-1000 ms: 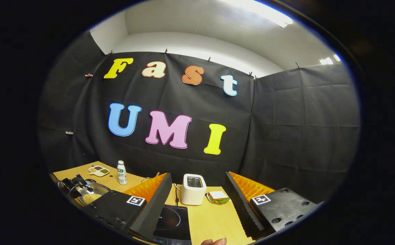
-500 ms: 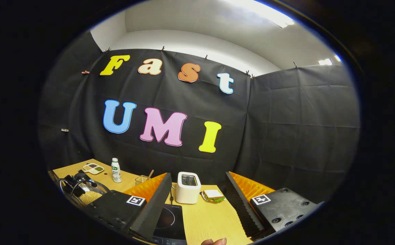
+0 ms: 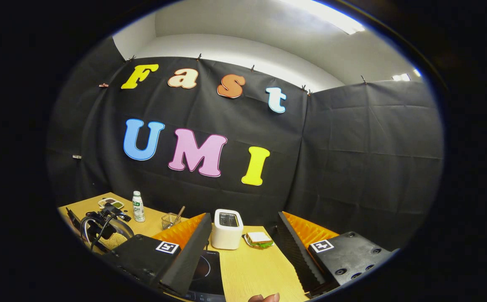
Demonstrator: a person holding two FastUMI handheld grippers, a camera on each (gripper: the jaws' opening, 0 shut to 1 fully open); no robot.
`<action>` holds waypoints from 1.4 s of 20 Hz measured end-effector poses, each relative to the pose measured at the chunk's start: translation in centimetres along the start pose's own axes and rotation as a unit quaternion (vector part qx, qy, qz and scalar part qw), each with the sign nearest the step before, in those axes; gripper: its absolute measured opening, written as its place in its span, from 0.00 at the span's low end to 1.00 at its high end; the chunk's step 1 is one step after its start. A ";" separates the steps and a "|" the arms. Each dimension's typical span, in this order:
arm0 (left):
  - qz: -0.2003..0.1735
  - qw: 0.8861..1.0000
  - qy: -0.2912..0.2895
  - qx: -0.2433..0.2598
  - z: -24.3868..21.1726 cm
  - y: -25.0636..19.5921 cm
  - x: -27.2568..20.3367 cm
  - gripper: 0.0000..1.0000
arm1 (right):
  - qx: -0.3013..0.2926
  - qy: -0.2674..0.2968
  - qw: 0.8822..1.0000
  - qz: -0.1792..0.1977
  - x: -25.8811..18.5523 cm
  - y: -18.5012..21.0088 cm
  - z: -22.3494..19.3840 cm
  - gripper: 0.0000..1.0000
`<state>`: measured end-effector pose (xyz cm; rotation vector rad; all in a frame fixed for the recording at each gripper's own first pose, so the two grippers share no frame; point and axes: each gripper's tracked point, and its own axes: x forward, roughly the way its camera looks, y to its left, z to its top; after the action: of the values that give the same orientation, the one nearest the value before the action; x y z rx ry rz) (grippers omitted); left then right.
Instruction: First push the handle of the pot to place it horizontally, then grasp the pot with both hands and set it on the induction cooktop.
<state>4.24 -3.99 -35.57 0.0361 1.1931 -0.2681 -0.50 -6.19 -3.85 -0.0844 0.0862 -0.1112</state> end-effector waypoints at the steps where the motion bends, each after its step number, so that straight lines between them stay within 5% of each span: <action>1: 0.001 1.000 -0.003 -0.002 0.6 -0.2 0.3 0.05 | 0.000 0.001 1.000 -0.002 0.0 -0.1 -0.1 0.97; 13: 0.008 0.999 -0.038 -0.032 6.2 -0.6 2.9 0.05 | -0.005 0.004 1.000 -0.010 -0.8 -0.1 -0.5 0.97; 20: -0.022 0.985 -0.170 -0.035 6.4 -0.5 -3.2 0.05 | 0.009 0.038 0.998 0.046 0.2 5.0 -2.2 0.98; 24: -0.010 0.966 -0.252 -0.052 7.4 4.1 -8.4 0.44 | 0.015 0.035 0.995 0.096 1.9 10.1 -2.0 0.96; 25: 0.001 0.962 -0.268 -0.050 7.6 5.9 -9.4 0.67 | 0.020 0.037 0.993 0.109 2.4 11.7 -2.0 0.96; 26: 0.016 0.960 -0.277 -0.047 7.8 7.9 -10.3 0.79 | 0.024 0.045 0.991 0.124 2.9 13.5 -2.5 0.98; 28: 0.063 0.953 -0.291 -0.045 8.1 12.8 -11.9 0.91 | 0.029 0.063 0.986 0.149 3.8 16.9 -3.7 0.98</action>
<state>10.45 9.26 -23.04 -0.0448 0.6097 -0.0979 4.71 9.85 -9.30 -0.0057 0.2204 0.1805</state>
